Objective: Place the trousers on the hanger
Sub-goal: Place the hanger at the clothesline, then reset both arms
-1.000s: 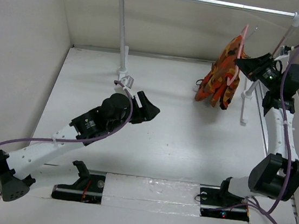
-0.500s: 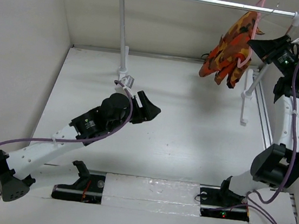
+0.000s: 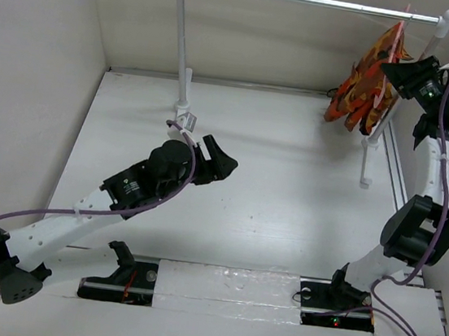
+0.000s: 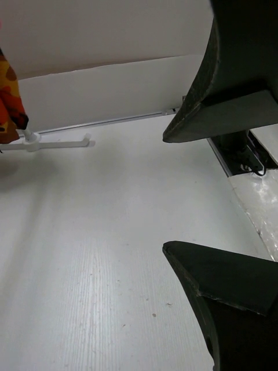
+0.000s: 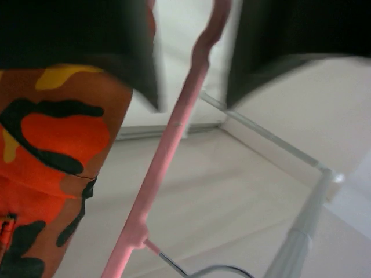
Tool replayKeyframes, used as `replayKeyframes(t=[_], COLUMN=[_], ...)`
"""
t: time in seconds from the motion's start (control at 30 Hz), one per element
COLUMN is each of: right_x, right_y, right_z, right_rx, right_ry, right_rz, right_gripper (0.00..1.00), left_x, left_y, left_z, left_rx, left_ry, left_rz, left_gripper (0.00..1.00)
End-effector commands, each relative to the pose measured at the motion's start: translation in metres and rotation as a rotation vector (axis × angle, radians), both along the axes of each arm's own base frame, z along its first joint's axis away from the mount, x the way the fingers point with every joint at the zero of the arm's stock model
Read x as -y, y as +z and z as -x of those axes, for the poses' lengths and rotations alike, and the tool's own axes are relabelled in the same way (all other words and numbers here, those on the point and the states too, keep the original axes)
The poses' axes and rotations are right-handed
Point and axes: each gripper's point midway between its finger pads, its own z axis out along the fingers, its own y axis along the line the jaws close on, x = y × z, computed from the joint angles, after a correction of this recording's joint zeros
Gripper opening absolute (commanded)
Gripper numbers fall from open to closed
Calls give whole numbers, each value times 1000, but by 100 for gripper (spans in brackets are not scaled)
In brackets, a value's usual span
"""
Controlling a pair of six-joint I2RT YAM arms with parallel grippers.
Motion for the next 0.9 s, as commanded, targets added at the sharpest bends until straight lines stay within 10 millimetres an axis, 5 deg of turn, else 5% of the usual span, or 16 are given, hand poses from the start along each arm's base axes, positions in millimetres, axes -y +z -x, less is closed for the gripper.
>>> replayKeyframes(t=[0.0, 0.03, 0.07, 0.27, 0.37, 0.43, 0.53, 0.57, 0.63, 0.73, 0.8, 0.83, 0.87], right_x=[2, 10, 13, 26, -5, -50, -121, -135, -181, -210, -209, -210, -212], right_y=[57, 66, 68, 122, 145, 155, 127, 96, 66, 2, -46, -65, -84], right_z=[27, 29, 35, 88, 123, 151, 179, 176, 197, 225, 253, 251, 262], right_rx=[155, 185, 156, 264, 362, 439, 473, 401, 416, 327, 258, 216, 180], right_ry=[-56, -79, -94, -196, -157, -64, 121, 158, 279, 350, 377, 392, 416], right_rz=[170, 203, 213, 334, 375, 388, 407, 402, 458, 532, 599, 604, 617], right_gripper=[69, 70, 100, 100, 100, 100, 100, 100, 100, 100, 100, 100, 100], left_x=[-7, -7, -9, 8, 5, -8, -23, -28, -41, -58, -75, -80, -84], left_y=[30, 25, 37, 61, 66, 81, 92, 88, 86, 61, 49, 49, 26], left_z=[-11, -15, -17, -53, -77, -80, -79, -77, -74, -61, -42, -45, -40], left_rx=[43, 42, 54, 45, 27, 79, 142, 134, 141, 108, 98, 97, 54], left_ry=[67, 77, 86, 11, -73, -64, -21, -7, 26, 68, 110, 143, 154], left_rz=[5, -16, -25, -120, 12, 62, 49, 31, -1, -35, -19, -19, -40], left_gripper=[68, 69, 72, 80, 79, 80, 85, 86, 86, 86, 86, 86, 86])
